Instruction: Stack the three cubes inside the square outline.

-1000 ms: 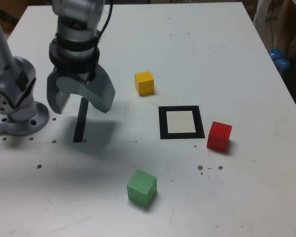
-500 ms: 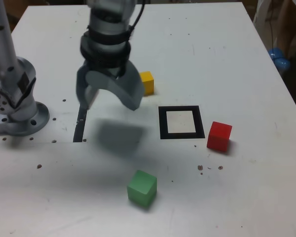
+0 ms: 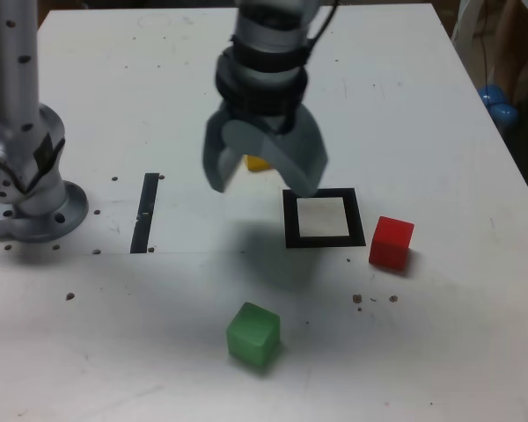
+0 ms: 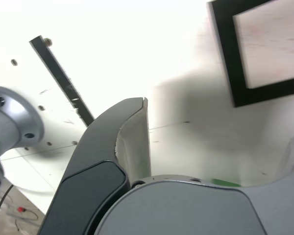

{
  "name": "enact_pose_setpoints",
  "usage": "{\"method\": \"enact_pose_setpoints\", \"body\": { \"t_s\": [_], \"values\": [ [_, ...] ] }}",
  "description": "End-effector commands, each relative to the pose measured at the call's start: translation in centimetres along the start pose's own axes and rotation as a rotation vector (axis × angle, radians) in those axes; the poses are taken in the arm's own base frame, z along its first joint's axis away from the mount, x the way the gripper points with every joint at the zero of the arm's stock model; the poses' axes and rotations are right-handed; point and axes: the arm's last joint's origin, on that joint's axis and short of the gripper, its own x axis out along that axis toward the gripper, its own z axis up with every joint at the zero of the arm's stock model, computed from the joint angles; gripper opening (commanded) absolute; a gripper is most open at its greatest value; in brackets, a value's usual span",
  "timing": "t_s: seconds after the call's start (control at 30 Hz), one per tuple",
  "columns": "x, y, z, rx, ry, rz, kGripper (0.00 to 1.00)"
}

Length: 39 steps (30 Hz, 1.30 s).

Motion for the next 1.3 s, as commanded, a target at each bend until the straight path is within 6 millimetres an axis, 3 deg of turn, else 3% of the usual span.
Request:
{"method": "enact_pose_setpoints", "body": {
  "t_s": [0.0,0.63,1.27],
  "values": [
    [-0.1,0.0,0.7,0.008,0.004,0.004,0.99],
    [-1.8,-0.7,8.4,0.072,-0.034,0.015,0.99],
    [1.2,-0.6,14.4,0.073,-0.015,-0.023,0.94]
  ]
}}
